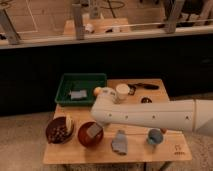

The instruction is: Wipe red bowl with eraser

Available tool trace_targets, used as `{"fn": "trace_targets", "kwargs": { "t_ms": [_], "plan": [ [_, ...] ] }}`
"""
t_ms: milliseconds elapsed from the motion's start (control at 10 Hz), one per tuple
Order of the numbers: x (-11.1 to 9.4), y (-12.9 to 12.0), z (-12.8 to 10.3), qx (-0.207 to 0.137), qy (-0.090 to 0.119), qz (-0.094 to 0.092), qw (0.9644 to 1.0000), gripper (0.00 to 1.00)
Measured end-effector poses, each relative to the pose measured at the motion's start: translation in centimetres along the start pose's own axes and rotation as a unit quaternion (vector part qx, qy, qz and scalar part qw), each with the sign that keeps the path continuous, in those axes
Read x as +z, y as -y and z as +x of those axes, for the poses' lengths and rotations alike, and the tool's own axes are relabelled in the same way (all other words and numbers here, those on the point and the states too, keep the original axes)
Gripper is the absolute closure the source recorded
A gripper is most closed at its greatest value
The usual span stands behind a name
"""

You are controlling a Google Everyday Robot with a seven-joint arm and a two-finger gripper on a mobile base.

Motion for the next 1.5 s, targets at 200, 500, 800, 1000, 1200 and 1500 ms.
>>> {"fn": "trace_targets", "kwargs": {
  "t_ms": [200,500,800,1000,1200,1500],
  "plan": [
    [0.1,-0.2,0.2,0.002,-0.002,-0.002,1.0,1.0],
    [0.1,-0.1,0.1,0.001,-0.002,-0.002,1.0,1.0],
    [0.1,0.0,-1.5,-0.026,-0.045,-0.007,0.9986,1.0],
    [0.1,0.0,-3.0,-0.056,-0.097,-0.018,0.9936,1.0],
    [0.4,-0.1,-3.9,-0.081,-0.119,-0.027,0.9893,1.0],
    [1.1,-0.3,-4.4,-0.098,-0.123,-0.041,0.9867,1.0]
  ]
}}
